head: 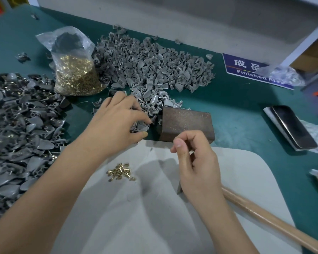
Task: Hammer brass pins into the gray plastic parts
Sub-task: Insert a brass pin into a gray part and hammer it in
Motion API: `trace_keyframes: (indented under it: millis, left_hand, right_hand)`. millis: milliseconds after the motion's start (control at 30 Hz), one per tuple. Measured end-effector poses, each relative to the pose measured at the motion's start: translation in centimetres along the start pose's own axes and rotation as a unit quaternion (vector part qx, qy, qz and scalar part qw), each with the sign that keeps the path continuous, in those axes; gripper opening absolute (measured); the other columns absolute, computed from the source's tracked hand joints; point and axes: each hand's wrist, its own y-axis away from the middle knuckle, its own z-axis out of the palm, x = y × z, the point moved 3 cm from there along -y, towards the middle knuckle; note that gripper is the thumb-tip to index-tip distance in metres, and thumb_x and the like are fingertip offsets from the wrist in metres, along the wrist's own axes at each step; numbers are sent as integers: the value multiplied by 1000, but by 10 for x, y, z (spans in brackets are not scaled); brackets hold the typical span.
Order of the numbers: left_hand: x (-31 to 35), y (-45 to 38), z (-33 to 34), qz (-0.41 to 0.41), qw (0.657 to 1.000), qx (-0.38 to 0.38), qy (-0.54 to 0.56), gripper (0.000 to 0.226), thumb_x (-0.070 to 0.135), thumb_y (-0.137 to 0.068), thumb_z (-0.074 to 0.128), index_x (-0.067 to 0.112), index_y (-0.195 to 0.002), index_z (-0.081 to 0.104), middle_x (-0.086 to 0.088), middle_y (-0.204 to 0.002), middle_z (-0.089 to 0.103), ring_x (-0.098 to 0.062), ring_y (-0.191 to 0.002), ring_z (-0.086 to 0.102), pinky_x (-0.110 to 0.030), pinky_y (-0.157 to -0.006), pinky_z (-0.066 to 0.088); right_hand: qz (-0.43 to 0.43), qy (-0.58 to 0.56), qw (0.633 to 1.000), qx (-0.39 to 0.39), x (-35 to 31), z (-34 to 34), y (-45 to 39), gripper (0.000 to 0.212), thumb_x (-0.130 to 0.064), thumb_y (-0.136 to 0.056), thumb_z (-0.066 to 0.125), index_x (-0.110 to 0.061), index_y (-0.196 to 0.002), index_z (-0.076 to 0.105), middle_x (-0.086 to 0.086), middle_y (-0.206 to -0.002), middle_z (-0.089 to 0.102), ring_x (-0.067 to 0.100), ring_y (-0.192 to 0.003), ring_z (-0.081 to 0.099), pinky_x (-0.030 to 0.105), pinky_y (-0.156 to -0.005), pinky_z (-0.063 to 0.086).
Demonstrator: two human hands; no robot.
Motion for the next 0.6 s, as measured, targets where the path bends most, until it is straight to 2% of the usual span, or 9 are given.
trace_keyframes:
  millis: [67, 200, 300, 433, 533, 600]
  left_hand:
    - [-1, -1, 0, -3, 1000, -18, 2, 37, 51, -86, 70, 47, -123, 68, 15, -100, 53, -10, -101, 37, -32, -80, 35]
    - [3, 0, -1, 4, 1000, -20, -7, 29, 46, -93, 65, 48, -122, 69, 20, -105, 60, -9, -107, 53, -29, -72, 42]
    - [6, 0, -4, 13, 1000, -2, 9, 26, 41, -96, 62, 44, -120, 70, 17, -107, 64, -11, -106, 54, -29, -74, 45]
    - [5, -1, -5, 1, 998, 35, 52, 36, 37, -100, 55, 35, -135, 60, 10, -114, 64, -16, -108, 58, -37, -87, 50]
    - [6, -3, -8, -11, 976, 93, 197, 33, 25, -101, 59, 25, -133, 65, 11, -109, 61, -5, -98, 56, -23, -89, 47]
    - [12, -3, -8, -39, 952, 125, 277, 26, 20, -99, 64, 26, -124, 71, 13, -107, 66, -1, -98, 61, -18, -87, 49]
  right_hand:
    - [3, 4, 1000, -3, 1, 0, 0, 13, -30, -106, 50, -35, -95, 54, -12, -89, 66, 8, -65, 54, 11, -59, 37]
    - [-1, 8, 1000, -3, 2, 0, 0, 12, -31, -106, 49, -34, -96, 54, -13, -90, 66, 7, -68, 55, 12, -61, 37]
    - [-3, 2, 1000, 1, 2, -1, 0, 12, -30, -106, 50, -34, -96, 54, -13, -90, 66, 7, -68, 55, 12, -61, 38]
    - [-13, -32, 999, 31, -2, -3, 0, 13, -24, -105, 55, -32, -95, 57, -11, -88, 65, 11, -72, 58, 11, -63, 41]
    - [0, -101, 991, 90, -3, -10, -1, 14, -18, -100, 64, -30, -94, 67, -7, -85, 68, 10, -68, 61, 17, -64, 47]
    - [38, -162, 980, 112, -1, -16, -4, 12, -16, -96, 71, -27, -96, 74, -2, -82, 71, 18, -55, 62, 22, -55, 49]
